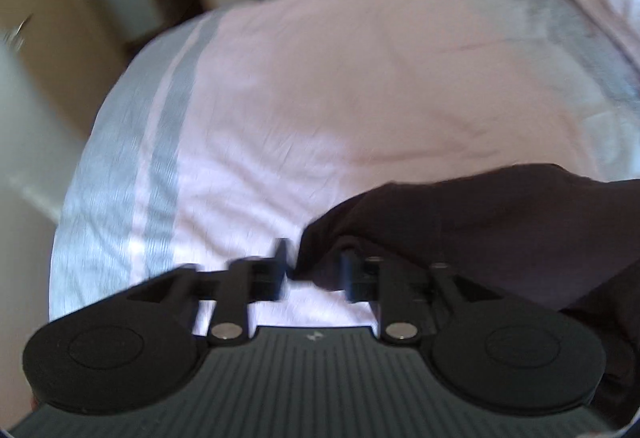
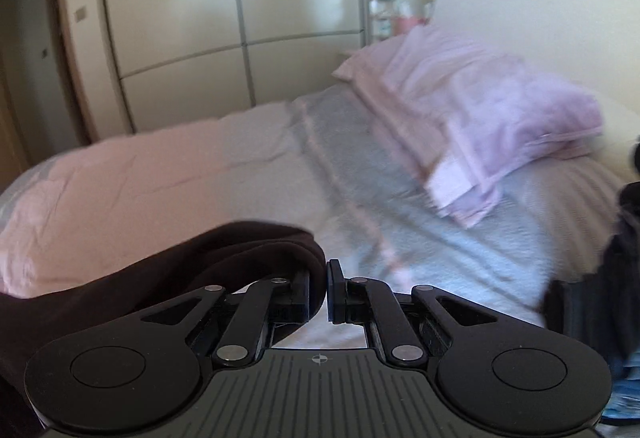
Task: Fold clothes
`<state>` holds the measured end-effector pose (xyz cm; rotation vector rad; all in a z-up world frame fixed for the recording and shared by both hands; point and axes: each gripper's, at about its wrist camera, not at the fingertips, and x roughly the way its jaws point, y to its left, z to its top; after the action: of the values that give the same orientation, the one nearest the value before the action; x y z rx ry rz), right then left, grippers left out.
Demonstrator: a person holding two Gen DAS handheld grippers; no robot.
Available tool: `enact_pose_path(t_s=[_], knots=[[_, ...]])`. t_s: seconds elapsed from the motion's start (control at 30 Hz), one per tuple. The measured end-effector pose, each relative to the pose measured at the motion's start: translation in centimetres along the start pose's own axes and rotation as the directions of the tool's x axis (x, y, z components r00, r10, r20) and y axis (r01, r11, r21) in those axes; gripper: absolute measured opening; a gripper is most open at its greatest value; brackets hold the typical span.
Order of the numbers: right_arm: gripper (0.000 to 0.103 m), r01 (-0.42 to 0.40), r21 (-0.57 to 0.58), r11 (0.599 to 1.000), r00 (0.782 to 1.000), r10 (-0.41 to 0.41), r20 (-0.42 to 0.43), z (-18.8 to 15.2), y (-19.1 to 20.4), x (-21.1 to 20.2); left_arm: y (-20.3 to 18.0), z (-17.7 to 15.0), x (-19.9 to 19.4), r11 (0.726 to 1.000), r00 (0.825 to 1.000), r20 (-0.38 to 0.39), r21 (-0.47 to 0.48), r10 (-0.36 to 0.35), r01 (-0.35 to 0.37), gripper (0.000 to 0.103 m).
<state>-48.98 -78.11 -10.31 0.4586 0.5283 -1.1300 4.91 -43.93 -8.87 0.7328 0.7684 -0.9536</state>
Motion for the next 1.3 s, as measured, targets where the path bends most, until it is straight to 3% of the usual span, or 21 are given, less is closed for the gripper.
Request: enact_pose_path(t_s=[0.07,0.13,0.17,0.27,0.33,0.47,0.53,0.6,0.63,0.67,0.7,0.73,0.77,0.83,0.9,1.0,1.07,1.1,1.13,1.2,1.3], knots=[[0.006,-0.028,-0.010,1.000,0.998,0.027,-0.051,-0.7,1.8,2.3,-0.8,-2.4,1.4,1.000,0.999,-0.051,0.000,-0.006,0.006,0.033],[0.020,-0.062,-0.016,0.998,0.992,0.060,-0.111,-2.4,3.0,2.5,-2.2,-5.5,1.9,0.999,0.994,-0.096,-0.025,-0.047,0.045,0.038],[0.041,-0.074,-0.021,0.997,0.988,0.070,-0.134,-3.6,3.6,2.2,-2.9,-7.1,2.0,0.996,0.990,-0.118,-0.047,-0.075,0.070,0.039],[0.052,-0.130,-0.022,0.991,0.965,0.122,-0.234,-7.7,5.1,1.0,-6.0,-11.6,2.3,0.979,0.966,-0.178,-0.115,-0.189,0.171,0.044],[0.052,-0.194,0.018,0.981,0.924,0.189,-0.333,-11.1,6.1,0.2,-8.1,-14.6,2.5,0.958,0.940,-0.214,-0.163,-0.268,0.236,0.045],[0.052,-0.281,0.099,0.955,0.810,0.291,-0.508,-18.0,8.2,-1.2,-13.1,-17.0,4.3,0.921,0.891,-0.243,-0.178,-0.383,0.347,0.062],[0.052,-0.299,0.139,0.944,0.754,0.323,-0.572,-21.2,9.2,-1.7,-15.6,-18.1,5.3,0.898,0.863,-0.255,-0.184,-0.437,0.400,0.063],[0.052,-0.284,0.202,0.937,0.721,0.348,-0.599,-23.7,9.6,-2.0,-17.3,-18.6,6.9,0.891,0.848,-0.276,-0.185,-0.452,0.415,0.064],[0.053,-0.275,0.234,0.933,0.705,0.361,-0.610,-25.0,9.8,-2.1,-17.7,-18.7,7.8,0.897,0.851,-0.286,-0.171,-0.441,0.407,0.062],[0.053,-0.256,0.244,0.935,0.708,0.353,-0.611,-25.8,9.9,-2.4,-18.0,-18.8,8.6,0.905,0.855,-0.294,-0.152,-0.426,0.398,0.053],[0.053,-0.236,0.253,0.938,0.713,0.344,-0.611,-26.4,10.1,-2.8,-18.0,-18.8,9.0,0.909,0.861,-0.292,-0.126,-0.416,0.397,0.025],[0.053,-0.215,0.278,0.936,0.719,0.345,-0.604,-27.2,10.2,-3.2,-17.8,-18.8,8.8,0.904,0.859,-0.283,-0.102,-0.426,0.415,0.007],[0.054,-0.197,0.306,0.931,0.727,0.348,-0.592,-27.7,10.3,-3.8,-17.2,-18.7,8.1,0.897,0.858,-0.268,-0.086,-0.439,0.433,0.002],[0.054,-0.167,0.360,0.918,0.742,0.357,-0.568,-28.7,10.7,-4.8,-14.9,-18.7,5.5,0.899,0.875,-0.216,-0.037,-0.433,0.435,0.002],[0.054,-0.159,0.395,0.905,0.748,0.372,-0.550,-29.4,11.7,-5.2,-11.3,-18.4,2.8,0.920,0.909,-0.171,0.027,-0.380,0.390,0.002],[0.054,-0.143,0.428,0.893,0.761,0.375,-0.529,-30.3,13.1,-5.6,-3.5,-17.7,0.6,0.972,0.968,-0.112,0.038,-0.226,0.231,0.002],[0.052,-0.125,0.446,0.886,0.771,0.369,-0.518,-30.6,14.2,-5.4,1.4,-17.3,0.1,0.995,0.992,-0.084,0.011,-0.094,0.095,0.002],[0.042,-0.112,0.447,0.888,0.775,0.360,-0.520,-30.4,14.4,-5.3,3.2,-17.3,0.0,0.999,0.996,-0.081,-0.006,-0.034,0.033,0.003],[0.012,-0.100,0.447,0.889,0.778,0.350,-0.522,-30.1,14.6,-5.3,4.9,-17.2,0.0,0.999,0.996,-0.080,-0.023,0.027,-0.029,0.006],[0.003,-0.058,0.456,0.888,0.788,0.321,-0.525,-29.3,14.3,-5.9,7.4,-17.3,-0.1,0.992,0.990,-0.074,-0.038,0.119,-0.122,0.024],[0.002,-0.053,0.384,0.922,0.829,0.255,-0.497,-27.5,13.8,-8.5,5.1,-18.9,-0.3,0.999,0.998,-0.058,0.004,0.039,-0.039,0.030]])
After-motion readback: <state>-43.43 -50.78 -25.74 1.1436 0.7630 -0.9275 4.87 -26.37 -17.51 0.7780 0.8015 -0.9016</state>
